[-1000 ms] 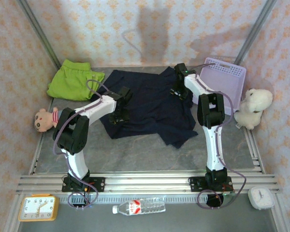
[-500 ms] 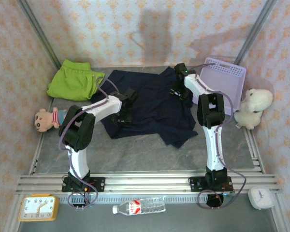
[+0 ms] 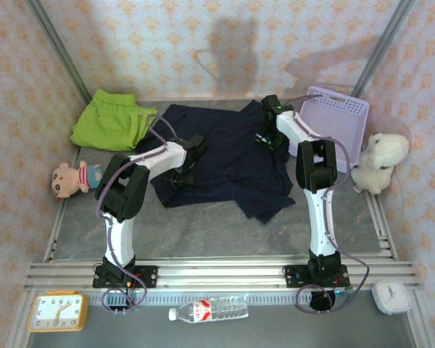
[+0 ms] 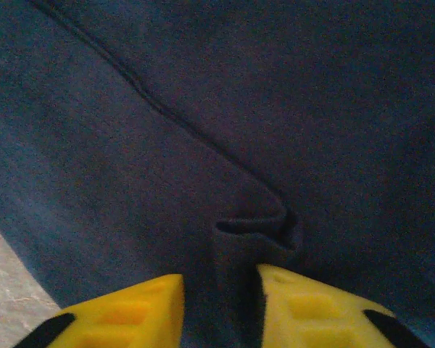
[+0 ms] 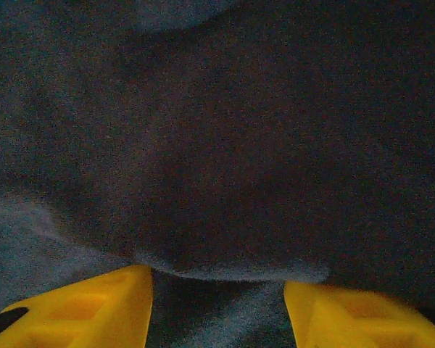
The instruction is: Fold and stack the mixed laundry pile
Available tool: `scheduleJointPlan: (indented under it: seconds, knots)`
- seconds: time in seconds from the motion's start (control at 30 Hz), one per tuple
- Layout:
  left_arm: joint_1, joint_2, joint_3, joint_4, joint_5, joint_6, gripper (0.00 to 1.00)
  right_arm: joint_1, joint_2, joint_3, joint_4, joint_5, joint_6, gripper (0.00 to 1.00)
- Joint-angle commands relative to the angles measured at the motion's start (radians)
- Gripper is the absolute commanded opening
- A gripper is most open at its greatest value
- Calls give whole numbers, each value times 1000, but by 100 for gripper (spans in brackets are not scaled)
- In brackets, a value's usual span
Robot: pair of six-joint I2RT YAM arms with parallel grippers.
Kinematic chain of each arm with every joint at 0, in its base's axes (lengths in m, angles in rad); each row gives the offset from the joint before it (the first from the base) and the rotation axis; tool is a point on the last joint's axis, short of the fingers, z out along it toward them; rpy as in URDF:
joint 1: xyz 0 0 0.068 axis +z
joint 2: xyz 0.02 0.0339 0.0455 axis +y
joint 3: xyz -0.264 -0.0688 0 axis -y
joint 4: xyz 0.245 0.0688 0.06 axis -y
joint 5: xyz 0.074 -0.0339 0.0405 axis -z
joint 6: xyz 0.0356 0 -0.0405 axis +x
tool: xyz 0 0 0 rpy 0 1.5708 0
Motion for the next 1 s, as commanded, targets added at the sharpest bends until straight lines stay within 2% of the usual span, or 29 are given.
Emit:
scheduleJointPlan:
  seconds: [0.0, 0.13, 0.27, 0.33, 0.53, 0.7, 0.97]
  knots:
    - [24, -26, 12, -38, -57, -20, 21, 2, 8, -36, -92, 22, -20, 52]
    - [42, -35, -17, -23, -40, -24, 0, -1, 11, -39, -89, 16, -18, 52]
    - [73, -70, -70, -4, 1, -66, 0, -5, 14, -34, -87, 15, -18, 52]
    - [108, -135, -113, 6, 20, -111, 0, -6, 14, -30, -90, 15, -18, 52]
    - [270, -314, -251, -5, -10, -197, 0, -7, 15, -37, -92, 19, -18, 52]
    - [381, -417, -390, 28, 23, -264, 0, -10, 17, -46, -102, 32, -16, 52]
    - [409, -482, -512, 13, 43, -363, 0, -19, 3, -31, -119, 41, -23, 52]
